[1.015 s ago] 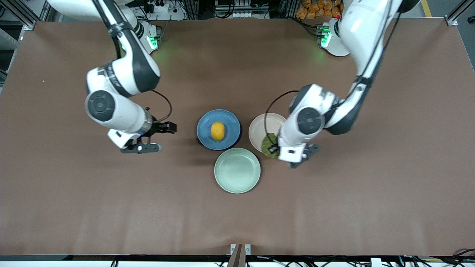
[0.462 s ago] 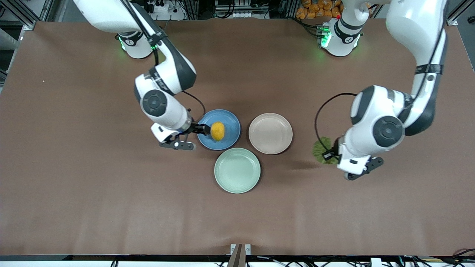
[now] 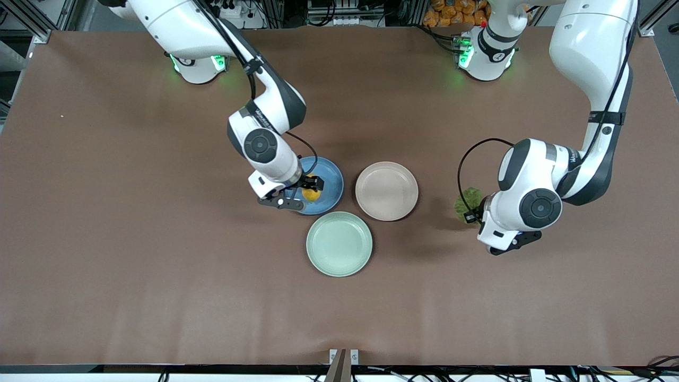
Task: Pick lemon and lettuce from blue and beige plates
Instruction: 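Lift the lettuce off the plate with the left gripper and release it beside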
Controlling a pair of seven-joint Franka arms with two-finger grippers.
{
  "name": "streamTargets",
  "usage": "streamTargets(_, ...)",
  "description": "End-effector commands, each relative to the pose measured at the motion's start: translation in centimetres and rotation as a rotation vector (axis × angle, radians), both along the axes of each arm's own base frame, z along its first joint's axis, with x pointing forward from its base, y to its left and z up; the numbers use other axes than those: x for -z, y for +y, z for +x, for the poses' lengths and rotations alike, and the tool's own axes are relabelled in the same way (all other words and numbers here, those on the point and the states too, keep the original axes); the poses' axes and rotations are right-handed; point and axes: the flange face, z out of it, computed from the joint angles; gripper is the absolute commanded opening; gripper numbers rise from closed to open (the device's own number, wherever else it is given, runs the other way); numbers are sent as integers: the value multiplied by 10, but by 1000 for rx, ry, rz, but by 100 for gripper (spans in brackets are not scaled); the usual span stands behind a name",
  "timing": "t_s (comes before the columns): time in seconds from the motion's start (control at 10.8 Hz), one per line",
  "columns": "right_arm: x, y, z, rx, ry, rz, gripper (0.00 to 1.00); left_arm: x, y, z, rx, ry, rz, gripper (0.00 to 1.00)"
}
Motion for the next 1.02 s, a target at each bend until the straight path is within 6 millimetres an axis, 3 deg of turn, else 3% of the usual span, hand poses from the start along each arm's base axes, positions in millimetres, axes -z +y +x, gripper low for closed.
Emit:
streamTargets(0.0, 14, 12, -4, 2, -31, -10, 100, -11, 10, 1, 39, 7, 12, 99)
streamTargets(0.28, 43, 19, -12, -11, -47, -57, 100, -30, 11, -2, 54, 11, 20, 100)
streamTargets(0.37, 48, 21, -12, -4, -54, -52, 100, -51, 18, -2, 101, -2, 20, 100)
streamTargets(0.65, 60, 27, -19, 6, -57, -70, 100, -149, 64, -2, 242, -111, -12, 100)
streamTargets(0.74, 60, 27, -19, 6, -57, -70, 89, -178, 68, -6, 269, -138, -15, 100)
streamTargets(0.83, 60, 28, -20, 4, -55, -72, 69, -199, 73, -11, 274, -156, -10, 100)
streamTargets(0.92, 60, 28, -20, 4, -57, -71, 43, -219, 75, -17, 272, -181, -11, 100)
